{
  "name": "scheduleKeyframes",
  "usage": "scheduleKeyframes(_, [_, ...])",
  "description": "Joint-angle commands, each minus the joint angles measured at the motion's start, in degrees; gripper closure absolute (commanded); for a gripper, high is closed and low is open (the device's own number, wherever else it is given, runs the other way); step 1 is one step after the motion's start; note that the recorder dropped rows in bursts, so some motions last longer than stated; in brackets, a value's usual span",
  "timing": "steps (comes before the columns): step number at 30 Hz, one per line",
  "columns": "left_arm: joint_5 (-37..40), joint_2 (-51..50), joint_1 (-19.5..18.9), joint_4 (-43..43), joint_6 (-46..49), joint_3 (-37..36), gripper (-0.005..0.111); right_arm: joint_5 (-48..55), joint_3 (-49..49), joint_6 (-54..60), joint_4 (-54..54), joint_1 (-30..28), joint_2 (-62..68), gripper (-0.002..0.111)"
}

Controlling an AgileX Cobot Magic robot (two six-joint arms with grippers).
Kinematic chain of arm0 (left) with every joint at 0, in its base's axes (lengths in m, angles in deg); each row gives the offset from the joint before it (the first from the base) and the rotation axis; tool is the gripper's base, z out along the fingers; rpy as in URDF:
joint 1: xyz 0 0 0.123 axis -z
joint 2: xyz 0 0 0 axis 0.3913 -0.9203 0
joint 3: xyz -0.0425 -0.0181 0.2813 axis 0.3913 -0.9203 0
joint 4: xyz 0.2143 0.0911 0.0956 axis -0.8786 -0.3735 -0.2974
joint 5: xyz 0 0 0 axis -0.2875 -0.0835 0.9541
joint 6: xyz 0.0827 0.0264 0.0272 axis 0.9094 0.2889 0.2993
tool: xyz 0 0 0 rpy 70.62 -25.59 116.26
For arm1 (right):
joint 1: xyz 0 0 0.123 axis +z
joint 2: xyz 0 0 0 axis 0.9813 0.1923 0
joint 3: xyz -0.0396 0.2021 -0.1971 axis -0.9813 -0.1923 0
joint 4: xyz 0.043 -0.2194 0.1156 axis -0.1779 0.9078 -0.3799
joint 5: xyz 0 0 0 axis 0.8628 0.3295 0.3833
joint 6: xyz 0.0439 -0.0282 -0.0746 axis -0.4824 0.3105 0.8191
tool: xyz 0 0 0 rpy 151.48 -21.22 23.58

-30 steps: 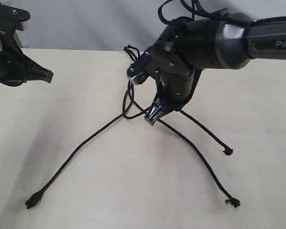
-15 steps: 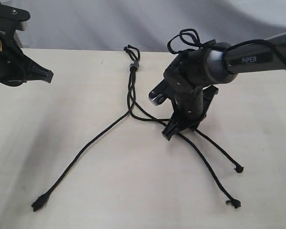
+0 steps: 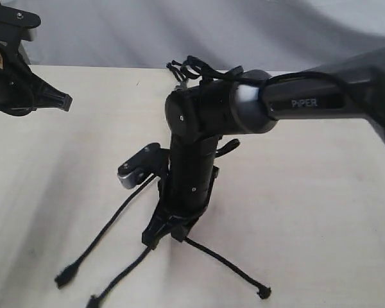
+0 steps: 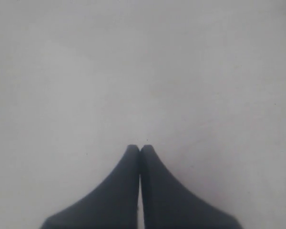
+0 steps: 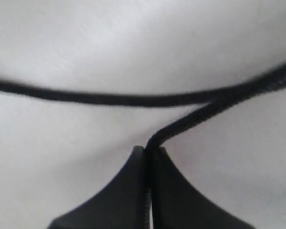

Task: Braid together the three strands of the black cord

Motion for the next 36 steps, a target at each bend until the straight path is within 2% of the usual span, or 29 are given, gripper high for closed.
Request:
scheduleKeyframes(1, [-0.51, 0.57, -0.17, 0.11, 0.24, -0.29, 0.107, -1.1, -0.24, 1.08, 0.2, -2.41, -7.04, 0.109])
scheduleKeyframes(6, [-0.51, 0.44, -0.17, 0.11, 0.25, -0.29, 0.107, -1.9, -0.24, 0.99, 0.2, -8.7, -10.92, 0.109])
scheduleKeyframes(14, [-0.51, 0.44, -0.17, 0.11, 0.25, -0.29, 0.107, -1.93, -0.24, 0.99, 0.2, -18.84, -8.11, 0.109])
scheduleKeyframes(22, [-0.51, 0.44, -0.17, 0.11, 0.25, -0.29, 0.107, -3.24, -0.24, 0.51, 0.57, -23.07, -3.05, 0.108])
scheduleKeyframes(28, [-0.62, 0.43, -0.17, 0.44, 0.25, -0.29, 0.107, -5.94, -0.24, -8.27, 6.87, -23.1, -0.6, 0.108])
scheduleKeyframes(30, [-0.75, 0.43, -0.17, 1.1, 0.25, -0.29, 0.107, -5.94, -0.24, -10.77, 9.29, -22.88, -0.11, 0.102])
scheduleKeyframes(33, [-1.28, 0.43, -0.17, 1.68, 0.25, -0.29, 0.107, -5.83, -0.24, -13.41, 11.47, -22.73, 0.78, 0.079])
scheduleKeyframes(34, [-1.28, 0.43, -0.17, 2.47, 0.4, -0.29, 0.107, -5.83, -0.24, -13.65, 11.47, -22.73, 1.02, 0.067])
scheduleKeyframes(36, [-1.49, 0.43, -0.17, 4.45, 1.75, -0.29, 0.107, -5.83, -0.24, -13.14, 11.47, -22.73, 1.02, 0.051])
